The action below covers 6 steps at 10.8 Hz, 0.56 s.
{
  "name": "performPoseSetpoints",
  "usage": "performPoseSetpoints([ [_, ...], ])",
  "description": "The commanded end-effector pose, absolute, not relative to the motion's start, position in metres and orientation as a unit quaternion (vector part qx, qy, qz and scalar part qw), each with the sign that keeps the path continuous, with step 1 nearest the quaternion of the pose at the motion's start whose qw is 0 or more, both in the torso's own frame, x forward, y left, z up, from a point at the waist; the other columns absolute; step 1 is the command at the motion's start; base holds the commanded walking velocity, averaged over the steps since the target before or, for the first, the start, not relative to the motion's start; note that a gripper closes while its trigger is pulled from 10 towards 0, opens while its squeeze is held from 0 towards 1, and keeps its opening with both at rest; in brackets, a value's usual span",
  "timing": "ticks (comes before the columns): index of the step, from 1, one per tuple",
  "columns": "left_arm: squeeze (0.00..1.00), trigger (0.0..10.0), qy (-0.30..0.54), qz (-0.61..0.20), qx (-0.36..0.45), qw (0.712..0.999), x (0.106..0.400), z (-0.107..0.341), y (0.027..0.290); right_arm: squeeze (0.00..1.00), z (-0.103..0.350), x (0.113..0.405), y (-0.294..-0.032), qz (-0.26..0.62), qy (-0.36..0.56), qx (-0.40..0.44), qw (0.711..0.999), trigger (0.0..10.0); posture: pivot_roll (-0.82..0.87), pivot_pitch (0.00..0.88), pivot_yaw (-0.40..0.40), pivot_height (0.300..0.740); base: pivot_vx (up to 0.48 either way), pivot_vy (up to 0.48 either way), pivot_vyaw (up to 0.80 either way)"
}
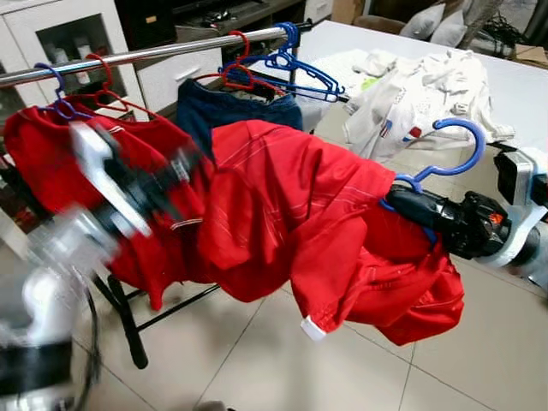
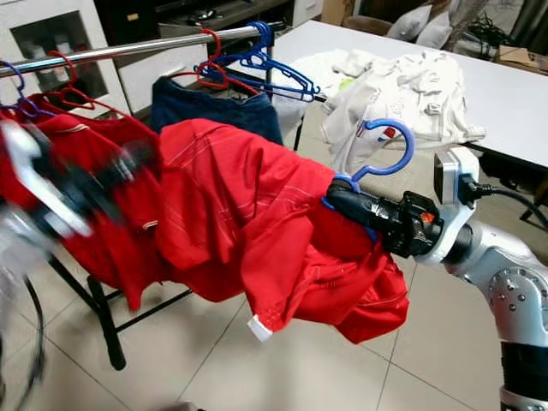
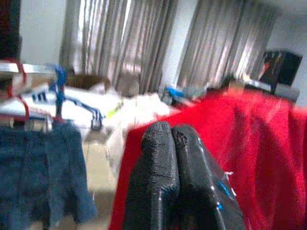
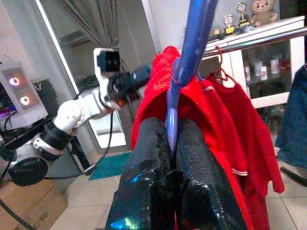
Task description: Hang hanger
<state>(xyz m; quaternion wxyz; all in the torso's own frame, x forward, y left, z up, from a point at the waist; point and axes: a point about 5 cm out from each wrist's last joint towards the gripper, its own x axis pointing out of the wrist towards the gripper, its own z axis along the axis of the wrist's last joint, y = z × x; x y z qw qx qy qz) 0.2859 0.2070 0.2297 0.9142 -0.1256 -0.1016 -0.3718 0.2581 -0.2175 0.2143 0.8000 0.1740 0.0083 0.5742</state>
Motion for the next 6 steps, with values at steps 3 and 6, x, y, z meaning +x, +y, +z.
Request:
performPoseSetpoints([
  [3, 0.0, 10.0, -0.021, -0.356, -0.032, 0.934, 0.286, 0.196, 0.205, 0.0, 0.221, 0.258, -0.215, 0.574, -0.015, 0.165, 0.802, 10.0, 0.04, 0.0, -0.01, 0.74, 0.0, 0.0, 0.0],
  [6, 1.0, 10.0, 0.038, -0.362, 0.022, 0.931, 0.272, 0.159, 0.206, 0.0, 0.21, 0.258, -0.206, 0.563, 0.018, 0.126, 0.817, 10.0, 0.04, 0.0, -0.013, 0.74, 0.0, 0.0, 0.0],
])
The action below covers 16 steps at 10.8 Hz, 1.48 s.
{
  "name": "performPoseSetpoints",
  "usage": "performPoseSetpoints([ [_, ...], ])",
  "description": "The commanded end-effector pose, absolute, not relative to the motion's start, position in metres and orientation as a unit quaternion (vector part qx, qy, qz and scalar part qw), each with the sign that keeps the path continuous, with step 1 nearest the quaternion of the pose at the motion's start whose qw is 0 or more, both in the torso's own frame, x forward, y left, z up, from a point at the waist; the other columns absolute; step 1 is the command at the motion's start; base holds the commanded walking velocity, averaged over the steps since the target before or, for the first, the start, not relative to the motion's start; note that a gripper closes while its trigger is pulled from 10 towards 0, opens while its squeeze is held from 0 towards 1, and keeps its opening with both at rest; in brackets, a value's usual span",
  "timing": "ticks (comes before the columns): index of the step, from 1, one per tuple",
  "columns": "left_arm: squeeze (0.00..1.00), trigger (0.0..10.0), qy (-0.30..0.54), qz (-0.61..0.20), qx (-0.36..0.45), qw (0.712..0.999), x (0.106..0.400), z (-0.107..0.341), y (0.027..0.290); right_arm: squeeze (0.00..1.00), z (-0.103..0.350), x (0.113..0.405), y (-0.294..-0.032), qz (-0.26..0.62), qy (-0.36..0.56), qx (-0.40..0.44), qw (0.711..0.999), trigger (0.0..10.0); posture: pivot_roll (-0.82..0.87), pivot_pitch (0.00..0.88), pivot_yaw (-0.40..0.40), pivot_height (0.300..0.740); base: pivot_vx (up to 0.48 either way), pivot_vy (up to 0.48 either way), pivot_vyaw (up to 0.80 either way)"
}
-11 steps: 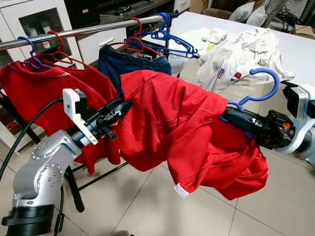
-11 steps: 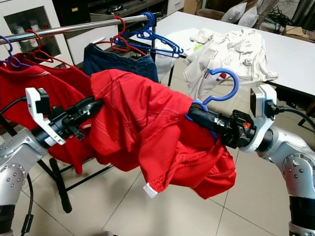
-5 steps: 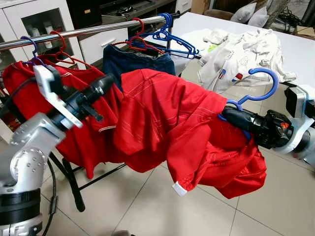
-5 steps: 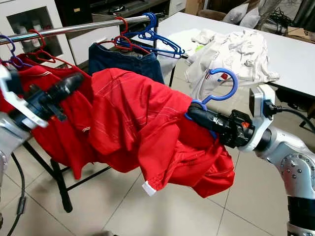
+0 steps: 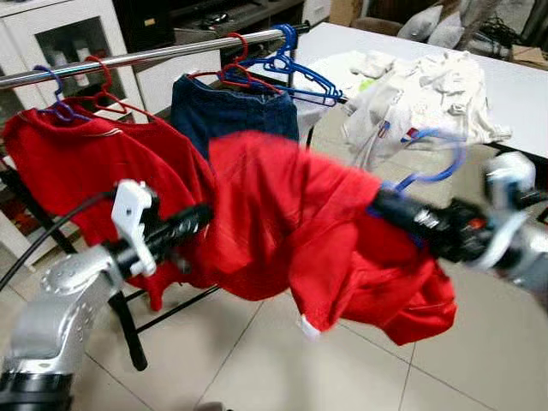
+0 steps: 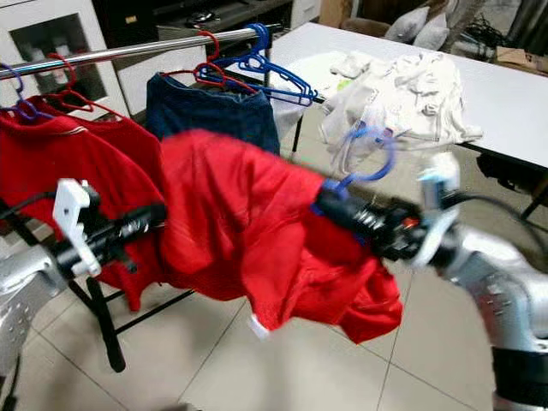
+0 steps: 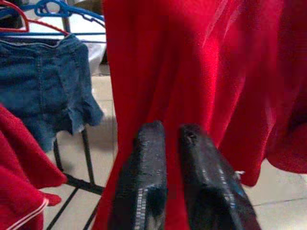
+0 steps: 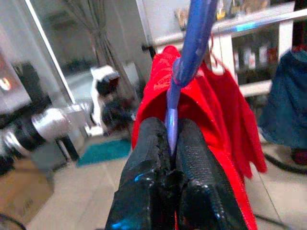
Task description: Hang hanger
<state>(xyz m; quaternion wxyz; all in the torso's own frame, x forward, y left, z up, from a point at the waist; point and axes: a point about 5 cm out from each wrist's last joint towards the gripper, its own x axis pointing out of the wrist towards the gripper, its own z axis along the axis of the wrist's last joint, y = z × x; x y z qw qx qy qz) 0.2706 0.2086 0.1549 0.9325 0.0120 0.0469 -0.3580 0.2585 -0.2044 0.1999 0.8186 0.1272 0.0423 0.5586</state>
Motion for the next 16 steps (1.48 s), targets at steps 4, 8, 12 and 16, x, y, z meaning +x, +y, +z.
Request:
performPoseSetpoints([
  [4, 1.0, 10.0, 0.069, -0.377, 0.04, 0.923, 0.262, 0.149, 0.199, 0.0, 0.186, 0.286, -0.192, 0.443, 0.07, 0.02, 0.893, 10.0, 0.06, 0.047, -0.036, 0.74, 0.0, 0.0, 0.0],
  [8, 1.0, 10.0, 0.067, -0.387, 0.023, 0.919, 0.265, 0.164, 0.183, 0.0, 0.178, 0.304, -0.184, 0.371, 0.12, 0.147, 0.909, 10.0, 0.05, 0.099, -0.032, 0.74, 0.0, 0.0, 0.0],
  [12, 1.0, 10.0, 0.056, -0.384, 0.054, 0.92, 0.276, 0.172, 0.177, 0.0, 0.183, 0.301, -0.188, 0.409, 0.119, 0.112, 0.898, 10.0, 0.04, 0.068, -0.036, 0.74, 0.0, 0.0, 0.0],
  [16, 1.0, 10.0, -0.061, -0.383, 0.05, 0.92, 0.281, 0.203, 0.148, 0.0, 0.204, 0.294, -0.199, 0.445, 0.04, 0.061, 0.892, 10.0, 0.04, 0.033, -0.036, 0.74, 0.0, 0.0, 0.0],
])
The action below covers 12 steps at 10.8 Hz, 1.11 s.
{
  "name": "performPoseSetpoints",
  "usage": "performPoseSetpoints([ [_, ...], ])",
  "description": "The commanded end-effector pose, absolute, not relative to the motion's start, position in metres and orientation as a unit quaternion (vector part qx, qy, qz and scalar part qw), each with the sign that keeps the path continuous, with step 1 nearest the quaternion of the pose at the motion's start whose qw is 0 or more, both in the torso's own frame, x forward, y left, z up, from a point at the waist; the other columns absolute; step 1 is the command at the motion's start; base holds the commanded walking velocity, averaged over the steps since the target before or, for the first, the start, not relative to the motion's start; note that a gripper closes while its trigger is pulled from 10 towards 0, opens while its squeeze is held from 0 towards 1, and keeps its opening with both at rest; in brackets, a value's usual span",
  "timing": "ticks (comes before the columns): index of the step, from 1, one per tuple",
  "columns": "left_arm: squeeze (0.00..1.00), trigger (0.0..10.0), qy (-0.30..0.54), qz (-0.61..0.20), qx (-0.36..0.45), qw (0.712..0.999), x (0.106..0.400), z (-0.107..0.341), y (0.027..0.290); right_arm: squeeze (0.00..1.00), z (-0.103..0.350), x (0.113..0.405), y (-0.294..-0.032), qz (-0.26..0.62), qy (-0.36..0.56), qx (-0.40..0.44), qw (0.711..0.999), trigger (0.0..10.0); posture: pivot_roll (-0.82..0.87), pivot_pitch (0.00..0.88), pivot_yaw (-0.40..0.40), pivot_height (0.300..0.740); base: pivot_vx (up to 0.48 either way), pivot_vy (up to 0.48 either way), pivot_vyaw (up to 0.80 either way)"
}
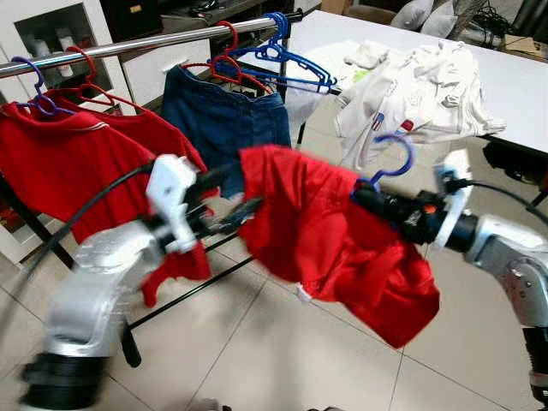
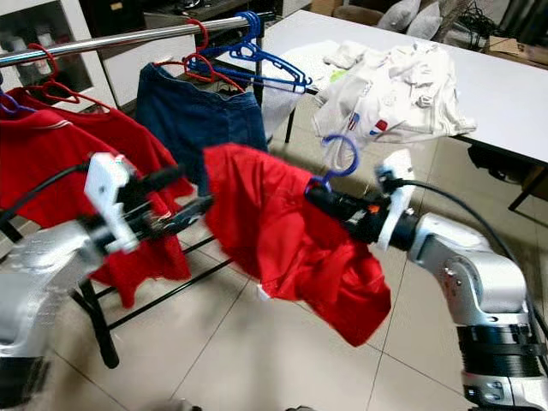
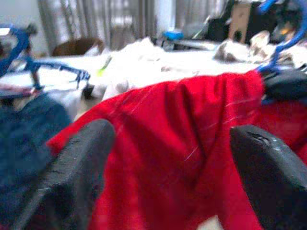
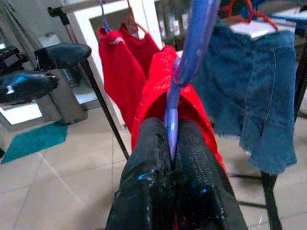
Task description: Hang hanger
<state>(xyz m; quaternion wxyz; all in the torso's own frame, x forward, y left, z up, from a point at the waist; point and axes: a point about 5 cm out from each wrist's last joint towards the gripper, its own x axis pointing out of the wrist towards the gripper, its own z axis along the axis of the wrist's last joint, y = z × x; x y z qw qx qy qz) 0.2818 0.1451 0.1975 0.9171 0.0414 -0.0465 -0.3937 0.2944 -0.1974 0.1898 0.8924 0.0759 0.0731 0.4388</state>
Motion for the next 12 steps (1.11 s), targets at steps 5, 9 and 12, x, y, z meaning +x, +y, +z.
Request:
performPoseSetpoints([
  [5, 1.0, 10.0, -0.051, -0.469, 0.098, 0.876, 0.279, 0.193, 0.085, 0.0, 0.214, 0.298, -0.179, 0.408, 0.01, 0.078, 0.91, 10.0, 0.03, 0.038, -0.055, 0.74, 0.0, 0.0, 0.0],
  [9, 0.0, 10.0, -0.077, -0.383, 0.189, 0.901, 0.3, 0.181, 0.066, 0.0, 0.221, 0.288, -0.162, 0.456, 0.007, 0.183, 0.871, 10.0, 0.01, 0.038, -0.061, 0.74, 0.0, 0.0, 0.0],
  [12, 0.0, 10.0, -0.117, -0.319, 0.202, 0.919, 0.313, 0.191, 0.07, 0.0, 0.218, 0.283, -0.166, 0.475, 0.025, 0.203, 0.856, 10.0, 0.01, 0.024, -0.067, 0.74, 0.0, 0.0, 0.0],
])
